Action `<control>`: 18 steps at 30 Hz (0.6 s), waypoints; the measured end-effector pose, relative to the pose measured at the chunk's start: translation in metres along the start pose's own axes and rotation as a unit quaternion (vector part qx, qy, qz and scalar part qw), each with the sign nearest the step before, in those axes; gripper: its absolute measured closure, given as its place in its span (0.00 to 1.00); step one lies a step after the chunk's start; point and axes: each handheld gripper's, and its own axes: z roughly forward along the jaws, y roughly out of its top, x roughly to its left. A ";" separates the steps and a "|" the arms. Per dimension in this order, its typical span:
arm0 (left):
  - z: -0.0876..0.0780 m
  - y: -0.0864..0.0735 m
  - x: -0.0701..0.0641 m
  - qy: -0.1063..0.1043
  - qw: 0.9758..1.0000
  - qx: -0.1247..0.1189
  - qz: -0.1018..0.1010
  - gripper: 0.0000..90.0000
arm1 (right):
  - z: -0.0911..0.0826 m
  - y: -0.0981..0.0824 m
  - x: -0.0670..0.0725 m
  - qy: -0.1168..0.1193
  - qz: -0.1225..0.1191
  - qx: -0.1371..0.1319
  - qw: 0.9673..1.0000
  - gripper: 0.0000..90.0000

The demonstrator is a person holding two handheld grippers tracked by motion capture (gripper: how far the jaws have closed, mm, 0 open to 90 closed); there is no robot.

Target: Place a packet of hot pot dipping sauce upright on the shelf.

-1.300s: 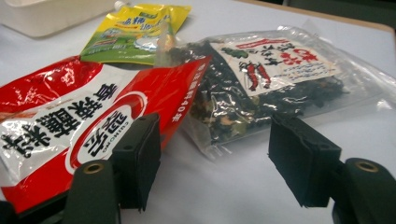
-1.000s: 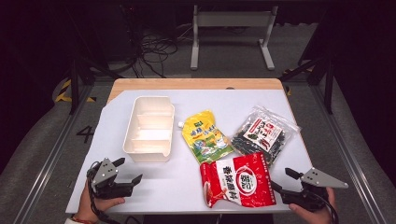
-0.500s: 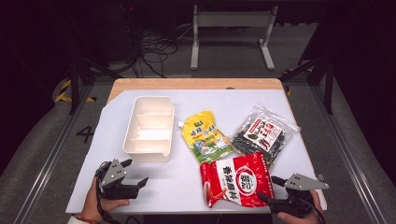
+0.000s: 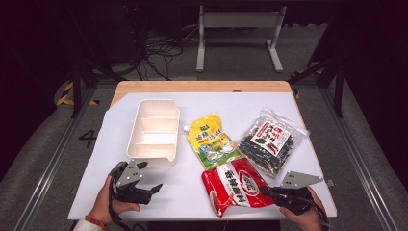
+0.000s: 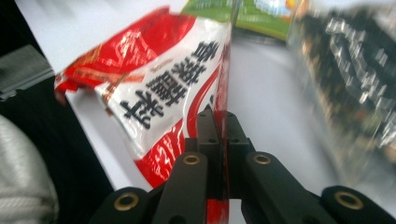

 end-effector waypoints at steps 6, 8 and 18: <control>0.014 0.020 -0.011 -0.045 0.999 -0.005 0.017 0.14 | 0.002 0.031 0.003 -0.016 -0.065 -0.009 0.998 1.00; 0.019 0.027 -0.016 -0.066 0.998 -0.012 0.021 0.15 | 0.004 0.043 0.006 -0.025 -0.090 -0.013 0.996 1.00; 0.049 0.059 -0.035 -0.122 0.992 -0.021 0.034 0.17 | 0.017 0.093 0.024 -0.018 -0.175 -0.072 0.982 1.00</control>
